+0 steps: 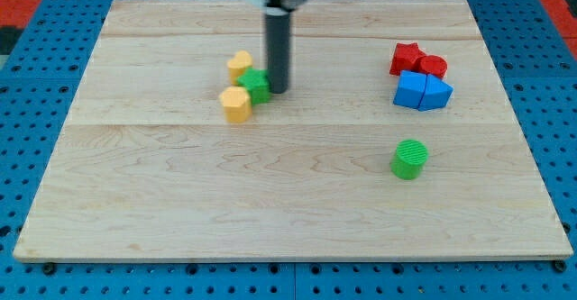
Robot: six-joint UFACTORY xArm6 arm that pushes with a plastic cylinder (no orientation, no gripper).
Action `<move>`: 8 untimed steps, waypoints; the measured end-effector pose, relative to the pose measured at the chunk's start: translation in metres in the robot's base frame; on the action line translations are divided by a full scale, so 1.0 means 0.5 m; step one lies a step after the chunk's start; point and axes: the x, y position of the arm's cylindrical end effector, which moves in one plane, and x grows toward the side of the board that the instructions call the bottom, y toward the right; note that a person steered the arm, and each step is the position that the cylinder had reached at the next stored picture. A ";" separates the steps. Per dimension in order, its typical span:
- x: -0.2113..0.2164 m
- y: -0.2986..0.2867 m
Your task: Move the green circle into the yellow hexagon
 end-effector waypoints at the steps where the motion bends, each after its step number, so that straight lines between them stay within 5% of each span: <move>1: 0.065 0.073; 4: 0.150 0.447; 5: 0.277 0.493; 8: 0.186 0.236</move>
